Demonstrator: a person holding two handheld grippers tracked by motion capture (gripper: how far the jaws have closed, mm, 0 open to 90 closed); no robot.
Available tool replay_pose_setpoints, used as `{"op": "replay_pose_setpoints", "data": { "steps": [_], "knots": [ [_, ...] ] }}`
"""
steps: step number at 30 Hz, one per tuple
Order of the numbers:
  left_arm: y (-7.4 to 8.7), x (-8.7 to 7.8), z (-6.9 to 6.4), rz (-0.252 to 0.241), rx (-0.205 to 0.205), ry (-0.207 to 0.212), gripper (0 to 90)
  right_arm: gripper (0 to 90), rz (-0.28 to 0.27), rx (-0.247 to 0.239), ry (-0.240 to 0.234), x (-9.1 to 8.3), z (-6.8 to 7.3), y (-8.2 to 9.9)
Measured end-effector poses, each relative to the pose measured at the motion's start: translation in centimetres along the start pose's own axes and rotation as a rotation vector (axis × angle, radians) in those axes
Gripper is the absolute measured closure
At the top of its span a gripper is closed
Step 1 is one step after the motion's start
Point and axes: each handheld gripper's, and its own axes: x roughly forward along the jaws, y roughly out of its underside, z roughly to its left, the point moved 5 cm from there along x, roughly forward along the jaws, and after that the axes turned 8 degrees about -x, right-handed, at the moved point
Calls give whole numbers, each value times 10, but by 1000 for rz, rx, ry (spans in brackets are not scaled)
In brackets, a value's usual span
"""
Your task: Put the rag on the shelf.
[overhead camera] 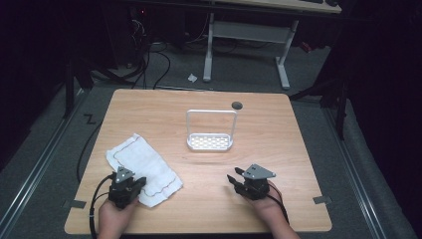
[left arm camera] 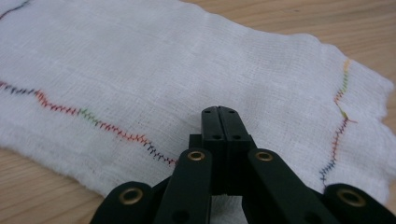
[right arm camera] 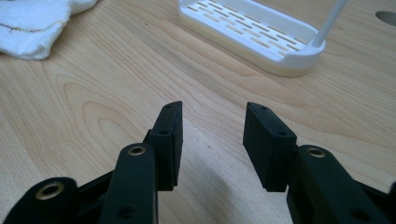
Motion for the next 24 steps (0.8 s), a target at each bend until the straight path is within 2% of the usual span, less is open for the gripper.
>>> {"op": "replay_pose_setpoints", "data": {
  "steps": [1, 2, 4, 5, 7, 8, 10, 11, 12, 13, 14, 15, 16, 18, 21, 22, 23, 24],
  "knots": [
    [3, 1, -12, 10, 34, 24, 900, 596, 1, 0, -3, 0, 1, -1],
    [3, 1, -12, 10, 34, 24, 900, 596, 1, 0, -3, 0, 1, -1],
    [6, 3, -29, 21, 85, 48, 900, 619, 0, -1, -14, 1, 4, -2],
    [8, 4, -37, 25, 97, 63, 900, 632, -2, -1, -22, 2, 6, -3],
    [11, 7, -57, 41, 139, 117, 900, 665, -15, 0, -49, 3, 15, -8],
    [11, 7, -57, 41, 139, 117, 900, 665, -15, 0, -49, 3, 15, -8],
    [13, 8, -69, 48, 185, 142, 900, 682, -27, -19, -72, 8, 25, -13],
    [13, 8, -69, 48, 185, 142, 900, 682, -27, -19, -72, 8, 25, -13],
    [14, 9, -72, 51, 191, 155, 900, 697, -34, -18, -107, 17, 36, -21],
    [14, 10, -76, 55, 185, 177, 900, 704, -38, -19, -119, 21, 41, -25],
    [14, 10, -76, 55, 185, 177, 900, 704, -38, -19, -119, 21, 41, -25],
    [15, 11, -81, 43, 147, 197, 900, 746, -34, -38, -150, 29, 52, -34],
    [15, 11, -79, 59, 189, 193, 900, 746, -34, -38, -150, 29, 52, -34],
    [16, 10, -83, 63, 197, 211, 900, 803, -34, -51, -174, 38, 61, -42],
    [19, 10, -89, 69, 207, 238, 899, 880, 6, -82, -173, 56, 67, -48],
    [21, 9, -91, 70, 213, 245, 899, 880, 6, -82, -173, 56, 67, -48],
    [21, 9, -92, 69, 216, 247, 899, 888, 25, -85, -179, 60, 68, -46],
    [21, 9, -93, 69, 219, 248, 899, 900, 70, -104, -186, 63, 72, -38]
  ]
}}
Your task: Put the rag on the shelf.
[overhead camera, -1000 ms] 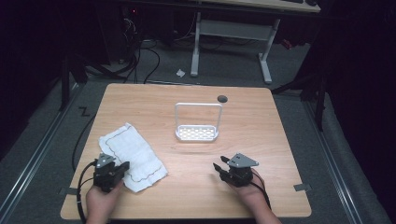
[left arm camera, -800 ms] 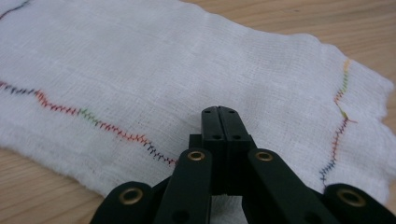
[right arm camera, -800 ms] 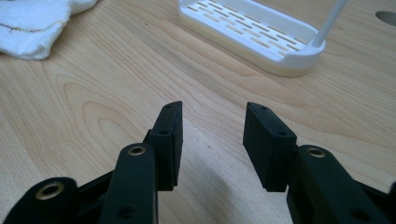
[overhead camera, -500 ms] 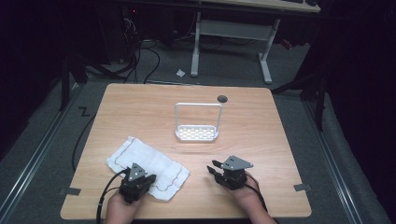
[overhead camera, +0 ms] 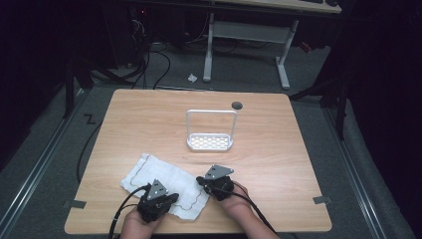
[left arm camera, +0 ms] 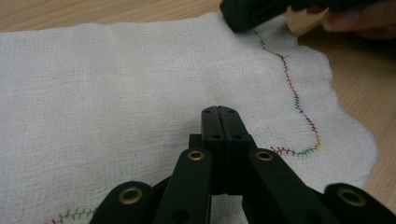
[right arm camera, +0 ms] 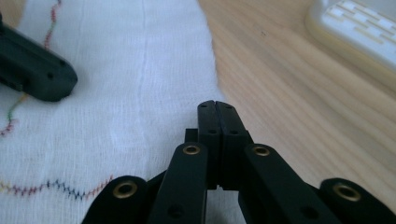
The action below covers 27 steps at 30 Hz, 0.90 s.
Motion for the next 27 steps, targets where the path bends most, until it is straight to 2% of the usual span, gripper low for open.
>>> {"op": "replay_pose_setpoints", "data": {
  "steps": [3, 6, 7, 8, 10, 11, 12, 13, 14, 16, 19, 21, 23, 25, 26, 27],
  "knots": [
    [-1, 0, 1, 1, -17, 14, 897, 900, 1, -7, -1, -7, 7, 4],
    [-2, 0, 2, 1, -24, 17, 874, 900, 20, 10, -11, -23, 17, 15],
    [-3, 1, 2, 0, -23, 13, 874, 900, 20, 10, -11, -23, 17, 15],
    [-4, 2, 2, -5, -29, 15, 849, 900, 16, 24, -23, -34, 26, 22],
    [-4, 2, 1, -6, -32, 19, 838, 900, 13, 26, -26, -37, 29, 24],
    [-6, 3, -4, -37, -90, 35, 799, 900, 18, 28, -40, -44, 36, 29],
    [-6, 1, 1, -16, -34, 17, 775, 900, 18, 31, -47, -47, 38, 30],
    [-7, 2, -5, -56, -120, 36, 775, 900, 18, 31, -47, -47, 38, 30],
    [-9, -2, 4, -37, -47, 13, 748, 900, 17, 31, -56, -48, 39, 30],
    [-11, -8, 10, -64, -65, -1, 741, 898, -11, 28, -58, -49, 38, 25],
    [-10, -14, 23, -77, -109, -25, 739, 899, -37, 28, -30, -44, 25, 10],
    [-7, -16, 32, -74, -146, -37, 741, 900, -42, 27, -11, -34, 14, -1],
    [-5, -17, 39, -66, -164, -62, 753, 900, -36, 24, 3, -19, 3, -12],
    [-2, -17, 43, -52, -146, -101, 845, 900, -23, 29, -1, -6, -4, -21],
    [-1, -17, 45, -41, -138, -113, 888, 900, 3, 21, 1, 12, -9, -29],
    [-1, -17, 46, -43, -142, -107, 888, 900, 3, 21, 1, 12, -9, -29]
  ]
}}
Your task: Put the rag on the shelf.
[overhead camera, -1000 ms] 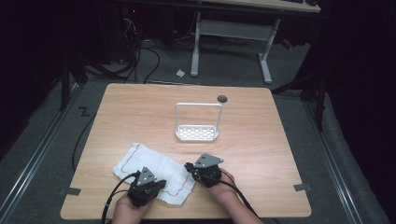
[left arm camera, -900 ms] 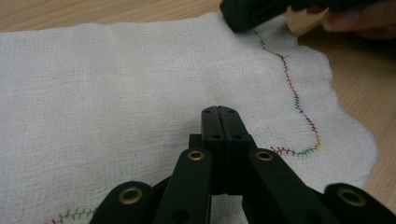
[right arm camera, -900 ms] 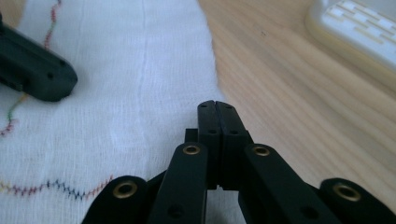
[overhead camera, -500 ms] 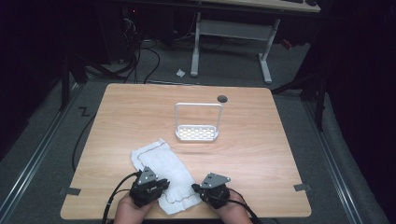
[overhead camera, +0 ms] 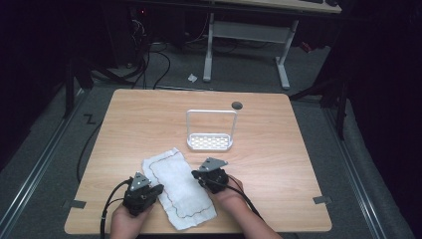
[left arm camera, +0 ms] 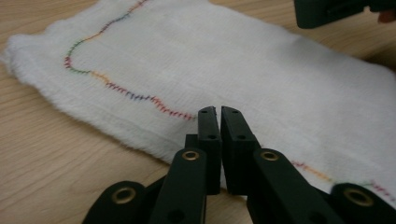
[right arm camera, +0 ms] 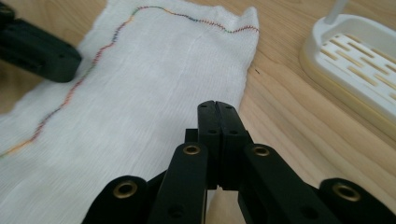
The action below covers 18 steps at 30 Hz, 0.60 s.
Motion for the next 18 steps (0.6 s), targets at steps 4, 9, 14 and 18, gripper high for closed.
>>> {"op": "replay_pose_setpoints", "data": {
  "steps": [4, 9, 14, 18],
  "knots": [
    [0, 2, -1, -4, 12, -6, 893, 900, 44, -1, -14, 25, -5, -3],
    [-1, 8, -7, -3, -9, 43, 893, 900, 39, -8, -22, 13, -4, 8],
    [-4, 17, -26, 21, 51, 77, 892, 900, 31, 8, -18, -16, -2, 33],
    [-9, 30, -45, 39, 109, 116, 891, 900, 35, 44, 8, -48, 0, 60]
  ]
}}
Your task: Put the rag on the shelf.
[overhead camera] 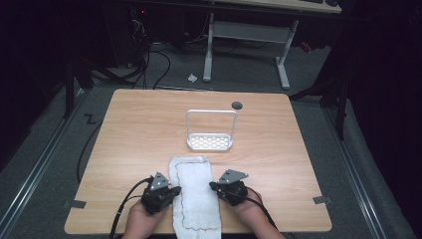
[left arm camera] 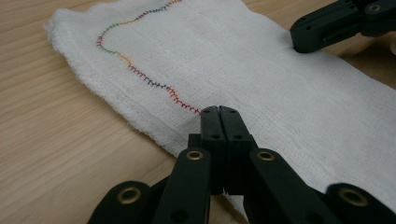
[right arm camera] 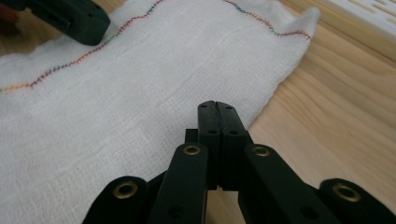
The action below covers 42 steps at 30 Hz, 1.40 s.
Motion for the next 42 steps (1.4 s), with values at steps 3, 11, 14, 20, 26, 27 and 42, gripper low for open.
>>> {"op": "replay_pose_setpoints", "data": {
  "steps": [3, 11, 14, 20, 26, 27, 42],
  "knots": [
    [-8, 13, -13, 23, 38, 28, 890, 900, -6, 18, 17, -13, -1, 12],
    [-6, 23, -41, 34, 77, 102, 871, 884, 3, 77, 35, -42, -6, 39],
    [-3, 22, -44, 21, 100, 96, 864, 869, -2, 88, 25, -45, -5, 41],
    [-1, 20, -46, 10, 107, 105, 817, 847, -9, 94, 21, -44, -5, 41],
    [-7, 11, -39, -82, 149, 45, 670, 644, -45, 81, -9, -44, -3, 38],
    [-9, 10, -35, -93, 136, 33, 670, 644, -45, 81, -9, -44, -3, 38],
    [-57, 48, 21, -127, -198, -68, 549, 554, -157, 106, 30, -52, -14, 32]
  ]
}}
